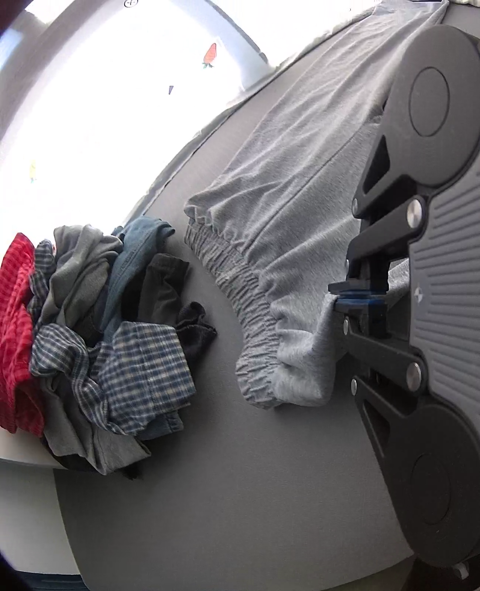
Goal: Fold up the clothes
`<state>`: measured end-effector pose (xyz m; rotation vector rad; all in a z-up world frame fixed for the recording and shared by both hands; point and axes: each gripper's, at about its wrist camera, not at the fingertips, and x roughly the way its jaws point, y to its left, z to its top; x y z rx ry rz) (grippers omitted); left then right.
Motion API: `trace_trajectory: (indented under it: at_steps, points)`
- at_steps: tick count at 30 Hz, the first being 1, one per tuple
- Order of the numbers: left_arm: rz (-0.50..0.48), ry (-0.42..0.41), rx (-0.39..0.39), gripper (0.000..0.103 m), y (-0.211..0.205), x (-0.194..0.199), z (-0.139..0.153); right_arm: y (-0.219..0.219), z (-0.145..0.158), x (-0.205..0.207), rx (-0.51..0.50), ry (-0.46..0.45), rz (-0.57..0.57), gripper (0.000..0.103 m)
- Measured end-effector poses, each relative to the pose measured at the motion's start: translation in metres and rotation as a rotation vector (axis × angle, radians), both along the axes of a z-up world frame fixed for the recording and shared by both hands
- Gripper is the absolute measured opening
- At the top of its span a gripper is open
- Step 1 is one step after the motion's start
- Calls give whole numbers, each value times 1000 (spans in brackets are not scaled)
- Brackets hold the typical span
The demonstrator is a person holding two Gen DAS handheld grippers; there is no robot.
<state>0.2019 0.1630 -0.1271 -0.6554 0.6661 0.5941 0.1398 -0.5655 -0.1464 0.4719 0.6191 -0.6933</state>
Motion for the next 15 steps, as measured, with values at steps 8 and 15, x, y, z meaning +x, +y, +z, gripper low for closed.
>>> trace_trajectory:
  at_steps: [8, 15]
  points:
    - [7, -189, 73, 1, 6, 3, 70, 6, 75, 8, -48, -234, 15, 0]
    - [31, -284, 89, 1, 12, 9, 104, 7, 118, 23, -93, -343, 48, 0]
